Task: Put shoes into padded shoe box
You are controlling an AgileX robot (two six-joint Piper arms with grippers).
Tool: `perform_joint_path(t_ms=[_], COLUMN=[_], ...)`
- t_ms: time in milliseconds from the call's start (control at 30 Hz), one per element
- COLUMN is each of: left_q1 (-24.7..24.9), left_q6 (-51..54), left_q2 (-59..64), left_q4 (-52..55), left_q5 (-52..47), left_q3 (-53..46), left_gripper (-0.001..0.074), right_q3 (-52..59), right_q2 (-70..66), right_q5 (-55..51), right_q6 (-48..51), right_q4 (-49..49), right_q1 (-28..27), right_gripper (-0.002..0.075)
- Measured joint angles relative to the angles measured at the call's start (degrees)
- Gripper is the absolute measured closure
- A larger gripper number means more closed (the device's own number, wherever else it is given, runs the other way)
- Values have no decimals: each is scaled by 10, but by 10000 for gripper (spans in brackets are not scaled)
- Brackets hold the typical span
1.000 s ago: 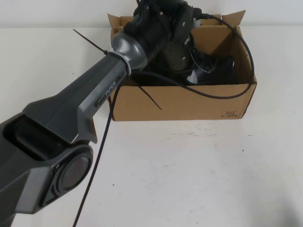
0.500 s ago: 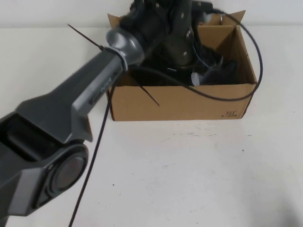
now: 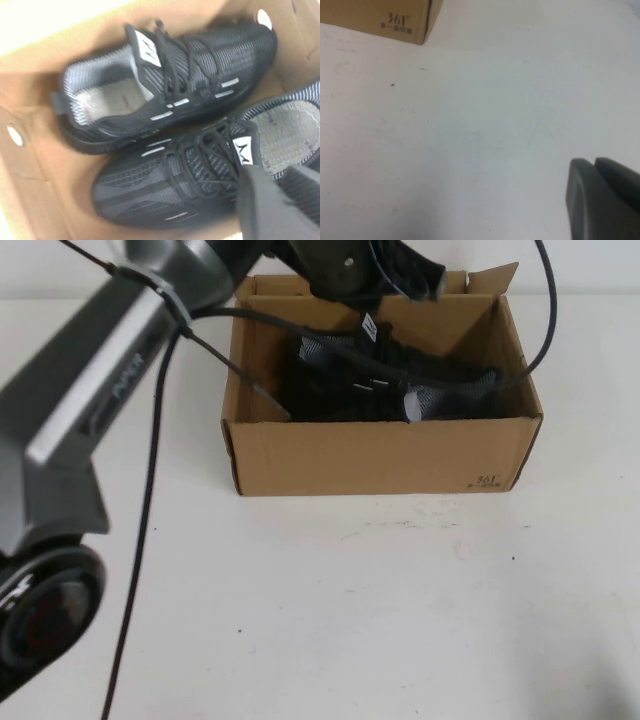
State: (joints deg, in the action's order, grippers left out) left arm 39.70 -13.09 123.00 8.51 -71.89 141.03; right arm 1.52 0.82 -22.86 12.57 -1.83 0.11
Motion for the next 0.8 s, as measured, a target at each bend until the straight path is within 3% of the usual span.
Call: perform_joint_path(t_ms=[133,400,533,667,800], left_q1=[0,3,17,22,20], left_q6=[14,53,57,30,6], left_q2=[-12,-30,-108,-228,-346], left_q4=[-9,-45,-5,15,28], left_q5=[-1,-3,38,167,283], left_q3=[-20,-90,-223,-414,-589], left_gripper=[710,585,624,701,729], right_q3=[0,0,0,0,0], right_q2=[0,0,0,0,0], right_q5=[0,0,0,0,0], right_q6=[0,0,0,0,0], right_q4=[0,0,0,0,0], right_q1=[0,0,0,0,0], right_gripper=[734,734,734,734,734])
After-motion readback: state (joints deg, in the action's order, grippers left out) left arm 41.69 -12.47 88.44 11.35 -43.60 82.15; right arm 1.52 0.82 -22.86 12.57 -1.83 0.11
